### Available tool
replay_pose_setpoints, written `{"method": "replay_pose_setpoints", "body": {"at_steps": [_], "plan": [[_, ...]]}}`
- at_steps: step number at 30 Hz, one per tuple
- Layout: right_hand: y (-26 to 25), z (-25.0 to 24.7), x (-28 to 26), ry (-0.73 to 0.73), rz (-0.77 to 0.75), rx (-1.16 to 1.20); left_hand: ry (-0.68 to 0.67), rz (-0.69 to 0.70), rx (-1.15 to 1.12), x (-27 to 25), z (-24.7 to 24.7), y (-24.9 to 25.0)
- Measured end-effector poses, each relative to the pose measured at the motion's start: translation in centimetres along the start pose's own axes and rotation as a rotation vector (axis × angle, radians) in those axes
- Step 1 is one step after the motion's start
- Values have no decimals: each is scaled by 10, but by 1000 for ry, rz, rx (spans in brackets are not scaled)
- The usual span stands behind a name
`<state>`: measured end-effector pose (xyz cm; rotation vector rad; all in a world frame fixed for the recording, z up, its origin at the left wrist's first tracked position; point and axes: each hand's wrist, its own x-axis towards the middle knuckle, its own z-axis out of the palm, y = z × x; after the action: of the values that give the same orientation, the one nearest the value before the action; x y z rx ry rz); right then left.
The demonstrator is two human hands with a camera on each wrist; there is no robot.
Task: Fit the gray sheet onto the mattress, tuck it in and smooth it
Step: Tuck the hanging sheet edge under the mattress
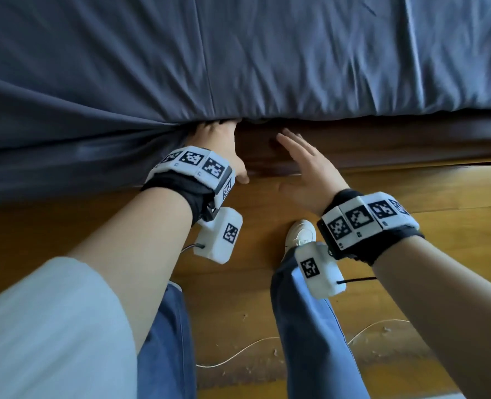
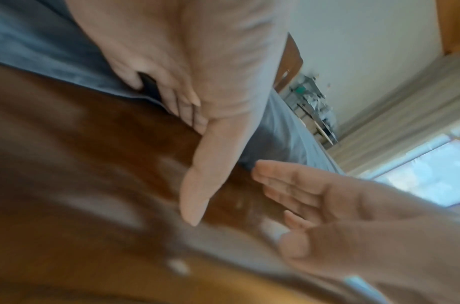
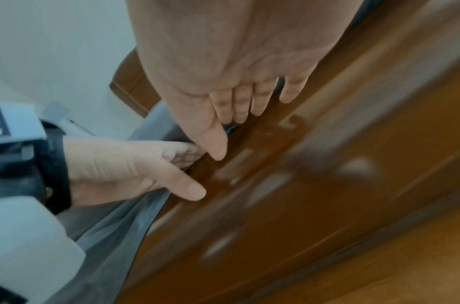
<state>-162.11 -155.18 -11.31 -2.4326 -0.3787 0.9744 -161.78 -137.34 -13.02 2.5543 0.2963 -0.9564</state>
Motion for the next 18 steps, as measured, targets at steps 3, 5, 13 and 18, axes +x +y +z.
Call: {"method": "replay_pose_setpoints", "body": {"at_steps": [3, 5, 13, 18], "plan": [[-25, -2, 20, -15, -51, -128, -61, 45, -173, -1, -4, -14], [-38, -2, 34, -47, -18, -208, -63, 97, -251, -10, -7, -28], [-65, 13, 62, -33, 178, -365, 118, 185, -306, -54, 11, -77], [-66, 5, 71, -115, 237, -275, 223, 65, -125, -53, 13, -74]]}}
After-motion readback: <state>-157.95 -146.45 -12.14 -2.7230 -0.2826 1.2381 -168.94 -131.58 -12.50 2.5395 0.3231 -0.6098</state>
